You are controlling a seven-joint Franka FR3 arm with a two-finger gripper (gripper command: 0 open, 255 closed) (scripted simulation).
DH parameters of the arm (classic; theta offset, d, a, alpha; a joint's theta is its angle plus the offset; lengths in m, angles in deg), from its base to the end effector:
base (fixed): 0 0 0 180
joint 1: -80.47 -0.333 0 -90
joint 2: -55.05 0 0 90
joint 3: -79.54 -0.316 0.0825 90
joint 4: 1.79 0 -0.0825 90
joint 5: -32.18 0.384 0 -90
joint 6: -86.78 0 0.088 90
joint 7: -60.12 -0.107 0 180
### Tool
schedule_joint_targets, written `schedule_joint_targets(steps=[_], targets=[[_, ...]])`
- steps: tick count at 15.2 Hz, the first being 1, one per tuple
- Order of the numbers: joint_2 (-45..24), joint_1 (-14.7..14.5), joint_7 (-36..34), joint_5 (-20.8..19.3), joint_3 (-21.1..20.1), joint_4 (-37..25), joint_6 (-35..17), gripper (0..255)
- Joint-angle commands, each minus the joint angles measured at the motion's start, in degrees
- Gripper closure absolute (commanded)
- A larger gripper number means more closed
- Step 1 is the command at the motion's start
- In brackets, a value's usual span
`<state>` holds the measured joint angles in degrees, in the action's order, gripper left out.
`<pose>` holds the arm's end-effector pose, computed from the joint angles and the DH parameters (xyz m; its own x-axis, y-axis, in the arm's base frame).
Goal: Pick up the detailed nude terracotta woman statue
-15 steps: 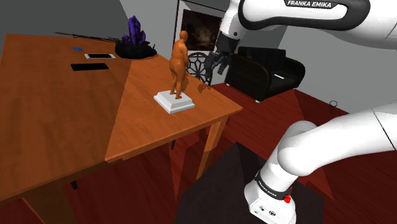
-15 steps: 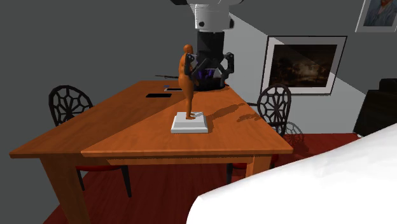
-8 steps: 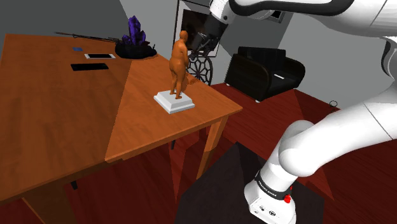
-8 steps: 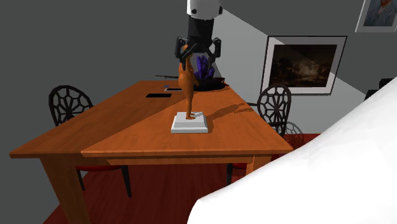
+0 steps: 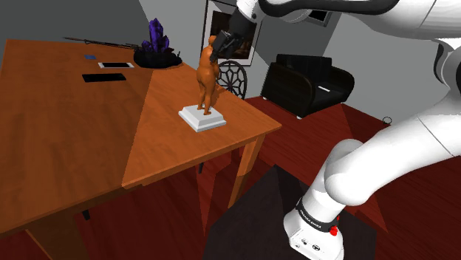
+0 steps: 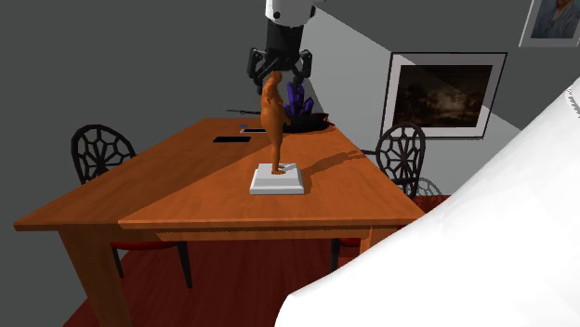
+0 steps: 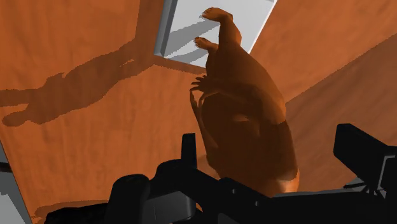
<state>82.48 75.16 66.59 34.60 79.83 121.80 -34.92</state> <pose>0.4420 0.0403 0.6337 0.8856 0.1682 0.4329 0.1844 -0.9828 0.0045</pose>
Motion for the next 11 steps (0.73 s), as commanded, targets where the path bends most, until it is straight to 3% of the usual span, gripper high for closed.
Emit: schedule_joint_targets(steps=[1, 5, 6, 11], targets=[[0.1, 0.0, 0.1, 0.1, 0.0, 1.6, -1.6, 0], [0.2, 0.0, 0.2, 0.1, 0.0, 3.7, -3.5, 0], [0.2, 0.0, 0.2, 0.1, 0.0, 3.7, -3.5, 255], [0.3, 0.0, 0.2, 0.1, 0.0, 3.8, -3.6, 255]])
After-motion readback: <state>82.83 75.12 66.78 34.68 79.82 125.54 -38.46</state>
